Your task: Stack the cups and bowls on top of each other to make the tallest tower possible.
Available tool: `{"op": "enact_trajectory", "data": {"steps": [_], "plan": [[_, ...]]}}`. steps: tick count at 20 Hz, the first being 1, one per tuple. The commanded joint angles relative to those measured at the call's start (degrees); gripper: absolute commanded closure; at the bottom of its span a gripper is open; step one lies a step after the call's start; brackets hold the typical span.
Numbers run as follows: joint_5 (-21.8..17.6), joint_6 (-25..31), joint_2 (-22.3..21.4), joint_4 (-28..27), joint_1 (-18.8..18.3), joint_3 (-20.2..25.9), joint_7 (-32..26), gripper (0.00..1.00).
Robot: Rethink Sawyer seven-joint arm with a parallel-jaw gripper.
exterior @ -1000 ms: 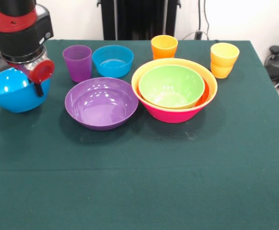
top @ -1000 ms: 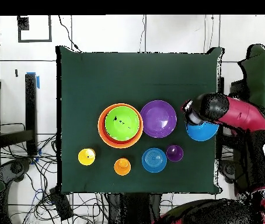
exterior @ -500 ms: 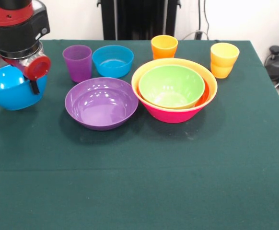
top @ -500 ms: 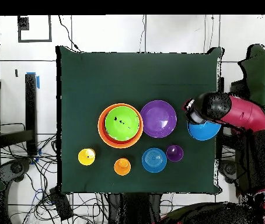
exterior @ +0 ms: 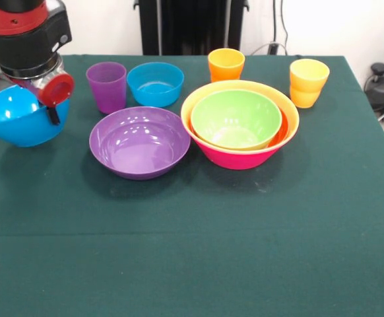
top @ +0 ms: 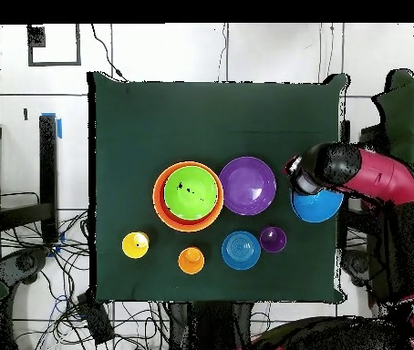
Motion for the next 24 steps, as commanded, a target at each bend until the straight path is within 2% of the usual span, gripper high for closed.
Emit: {"op": "enact_trajectory", "data": {"steps": [1, 8, 16, 24], "plan": [[1.0, 8.5, -2.1, -3.5, 2.7, 5.1, -10.4, 1.0], [2.4, 13.4, -4.2, -4.6, 3.8, 5.4, -9.3, 1.0], [3.3, 14.6, -4.9, -5.6, 4.2, 6.0, -9.1, 1.0], [3.4, 17.4, -3.3, -10.0, 5.6, 6.4, -10.0, 1.0]]}}
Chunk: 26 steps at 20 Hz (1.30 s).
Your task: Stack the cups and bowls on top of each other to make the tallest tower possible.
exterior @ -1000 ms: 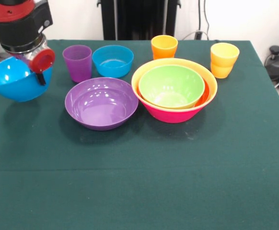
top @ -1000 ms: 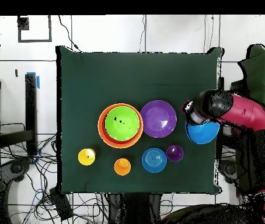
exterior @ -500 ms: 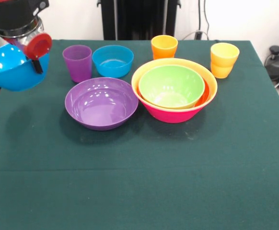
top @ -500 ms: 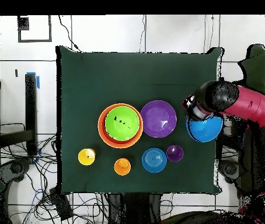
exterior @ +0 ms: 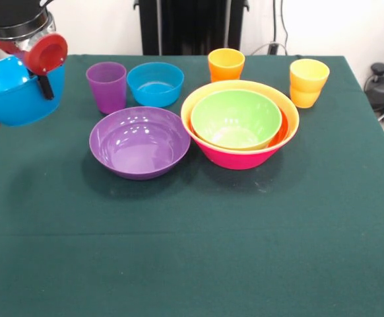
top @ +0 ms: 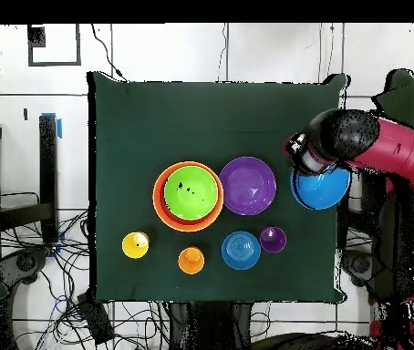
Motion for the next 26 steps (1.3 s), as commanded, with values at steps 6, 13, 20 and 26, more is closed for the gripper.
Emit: {"op": "enact_trajectory", "data": {"steps": [6, 13, 20, 26], "plan": [[0.0, 9.9, 0.5, -5.6, 3.8, 4.7, -10.2, 1.0], [0.6, 12.3, 0.0, -6.7, 4.5, 4.5, -9.3, 1.0], [1.4, 16.4, 0.1, -10.3, 6.7, 4.6, -7.4, 1.0], [2.5, 20.1, -0.2, -12.4, 8.7, 4.1, -4.7, 1.0]]}}
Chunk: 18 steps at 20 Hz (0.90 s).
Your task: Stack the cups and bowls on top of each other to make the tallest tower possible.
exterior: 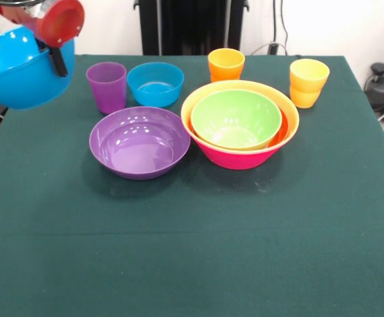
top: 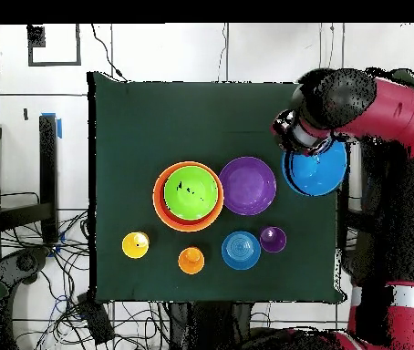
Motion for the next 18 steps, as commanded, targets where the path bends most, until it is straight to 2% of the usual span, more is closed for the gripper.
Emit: {"op": "enact_trajectory", "data": {"steps": [1, 8, 18], "plan": [[1.0, 7.5, 0.3, -3.4, 3.8, 3.8, -4.3, 1.0], [2.1, 8.2, 0.3, -4.5, 5.8, 2.8, -2.8, 1.0], [5.5, 0.2, -3.2, 4.2, 9.1, 0.4, 3.4, 1.0]]}}
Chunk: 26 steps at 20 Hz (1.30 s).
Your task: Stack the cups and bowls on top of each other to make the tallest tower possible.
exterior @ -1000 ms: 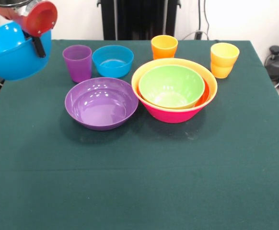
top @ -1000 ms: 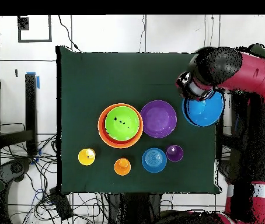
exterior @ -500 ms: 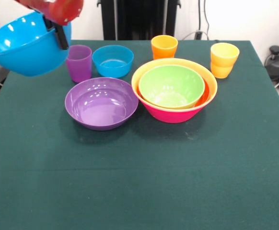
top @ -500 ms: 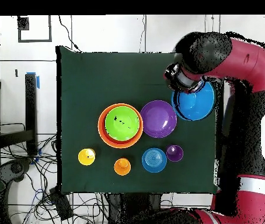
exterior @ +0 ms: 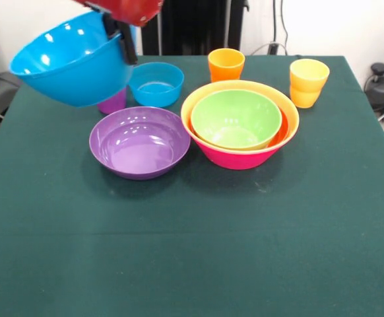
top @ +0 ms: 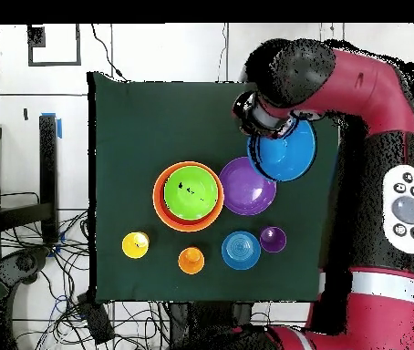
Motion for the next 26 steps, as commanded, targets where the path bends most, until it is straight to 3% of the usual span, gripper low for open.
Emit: {"op": "enact_trajectory", "data": {"steps": [1, 12, 26], "plan": [[1.3, -3.8, -2.8, 7.7, 3.2, 0.4, 3.9, 1.0], [4.4, -13.5, -6.1, 16.9, 7.4, -3.5, 9.8, 1.0], [8.1, -23.2, -6.9, 24.2, 12.3, -8.2, 12.0, 1.0]]}}
